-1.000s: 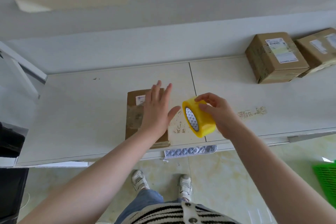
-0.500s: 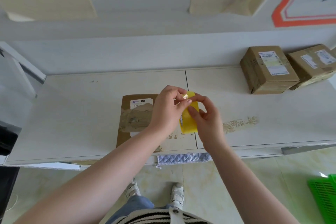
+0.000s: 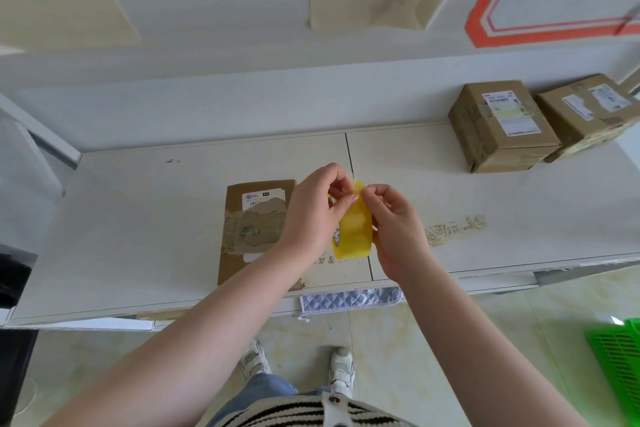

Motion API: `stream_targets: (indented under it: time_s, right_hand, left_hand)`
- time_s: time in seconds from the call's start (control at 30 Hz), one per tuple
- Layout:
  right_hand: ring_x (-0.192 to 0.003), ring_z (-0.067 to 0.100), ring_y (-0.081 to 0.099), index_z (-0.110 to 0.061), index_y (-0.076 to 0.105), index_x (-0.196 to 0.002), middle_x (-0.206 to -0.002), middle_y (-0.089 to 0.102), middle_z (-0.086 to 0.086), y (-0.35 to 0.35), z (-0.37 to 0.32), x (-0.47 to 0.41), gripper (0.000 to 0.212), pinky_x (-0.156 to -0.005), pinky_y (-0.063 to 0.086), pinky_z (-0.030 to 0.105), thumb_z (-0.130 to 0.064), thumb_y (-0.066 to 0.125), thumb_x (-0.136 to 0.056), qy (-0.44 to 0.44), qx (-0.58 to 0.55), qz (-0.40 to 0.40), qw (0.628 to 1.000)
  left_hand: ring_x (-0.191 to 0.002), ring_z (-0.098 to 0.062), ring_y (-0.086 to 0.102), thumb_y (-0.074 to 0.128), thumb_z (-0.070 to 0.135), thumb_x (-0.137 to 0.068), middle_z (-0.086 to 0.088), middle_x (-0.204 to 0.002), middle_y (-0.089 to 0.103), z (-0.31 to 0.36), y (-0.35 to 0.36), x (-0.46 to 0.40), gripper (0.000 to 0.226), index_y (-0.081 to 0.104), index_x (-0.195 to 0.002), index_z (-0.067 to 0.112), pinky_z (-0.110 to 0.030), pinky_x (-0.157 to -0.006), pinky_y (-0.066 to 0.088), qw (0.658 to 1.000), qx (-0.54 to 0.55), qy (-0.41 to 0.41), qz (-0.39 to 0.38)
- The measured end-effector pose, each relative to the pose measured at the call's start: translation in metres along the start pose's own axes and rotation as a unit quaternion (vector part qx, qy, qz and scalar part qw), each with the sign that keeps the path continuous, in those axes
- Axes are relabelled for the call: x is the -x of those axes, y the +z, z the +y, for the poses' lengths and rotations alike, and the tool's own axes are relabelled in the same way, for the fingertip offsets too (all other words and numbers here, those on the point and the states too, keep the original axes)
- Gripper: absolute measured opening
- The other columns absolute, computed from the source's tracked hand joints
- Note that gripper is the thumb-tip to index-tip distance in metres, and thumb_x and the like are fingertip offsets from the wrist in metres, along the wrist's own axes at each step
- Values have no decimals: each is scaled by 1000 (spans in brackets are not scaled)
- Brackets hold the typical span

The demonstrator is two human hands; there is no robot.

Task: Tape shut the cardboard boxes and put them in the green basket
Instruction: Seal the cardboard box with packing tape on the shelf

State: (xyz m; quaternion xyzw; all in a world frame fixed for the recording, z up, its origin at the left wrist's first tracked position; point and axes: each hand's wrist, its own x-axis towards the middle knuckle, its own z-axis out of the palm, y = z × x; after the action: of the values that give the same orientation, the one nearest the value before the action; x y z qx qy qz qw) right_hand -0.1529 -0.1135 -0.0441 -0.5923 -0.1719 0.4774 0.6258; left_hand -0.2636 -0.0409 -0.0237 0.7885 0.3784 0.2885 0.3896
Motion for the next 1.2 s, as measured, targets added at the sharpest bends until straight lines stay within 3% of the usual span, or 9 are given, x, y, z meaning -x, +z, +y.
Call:
stream_targets:
  time_s: [0.2,0.3,0.4,0.53,0.67,0.8,0.93,1.07,1.2]
  right_hand:
    - [-75,26,56,-13,62,-88,-85,64,11,-1,-10,-6,13,-71,45,44,-24,62,-95,71,0,15,997]
    - [-78,23,64,-10,65,-96,-84,69,6,-1,-14,-9,16,-76,54,47,-26,62,-95,88,-5,-6,996]
    - [-77,22,67,-11,66,-93,-82,71,4,-1,-16,-13,15,-75,56,45,-26,63,-94,82,7,-17,996]
    - [-70,18,68,-15,65,-85,-77,70,2,-2,-14,-16,12,-60,54,32,-23,65,-93,49,41,-14,998]
    - [-83,34,68,-15,67,-88,-93,71,7,0,-15,-17,12,-79,58,50,-26,65,-93,-28,158,4,987]
    - [-74,32,71,-19,50,-96,-103,68,4,-3,-17,-17,19,-72,58,49,-22,68,-91,-126,279,43,951]
    - [-80,28,73,-15,40,-99,-106,67,18,-32,-26,-31,35,-72,60,35,-14,72,-87,-62,158,44,985]
    - [-103,28,65,-16,48,-131,-121,63,14,-30,-8,-35,46,-87,56,42,-46,50,-96,117,228,-57,965]
    - [-95,28,70,-25,64,-114,-109,70,11,-18,4,-29,33,-71,60,38,-45,41,-102,179,71,-51,980]
  left_hand:
    - [-74,-5,61,75,4,-81,4,-123,44,0,0,-6,61,36,-120,31,-16,-65,52,996,-43,69,37]
    - [-76,-4,57,71,1,-84,-5,-135,37,-2,-2,-8,35,50,-103,21,-17,-68,52,981,-129,143,29]
    - [-80,-6,58,69,3,-87,-8,-137,38,-5,-4,-7,20,64,-101,17,-11,-79,47,986,-113,122,29]
    - [-76,-1,58,73,6,-84,-7,-126,50,-7,-4,-7,8,71,-92,7,-9,-77,45,994,-63,83,25]
    - [-85,-2,58,77,13,-82,3,-102,60,-7,0,-12,5,72,-80,12,-7,-74,42,997,40,-41,45]
    - [-84,1,56,76,20,-83,10,-92,61,-7,2,-17,13,67,-75,20,-13,-76,42,981,106,-147,65]
    - [-94,-18,64,73,21,-86,0,-91,68,-9,-12,-19,8,67,-82,18,-36,-90,48,929,255,-257,76]
    - [-70,-6,63,67,13,-89,9,-70,69,-8,-20,-20,12,66,-77,18,-27,-72,50,882,373,-280,65]
    - [-70,-9,64,68,16,-88,7,-69,68,-12,-18,-20,27,63,-62,22,-25,-61,52,855,433,-278,69]
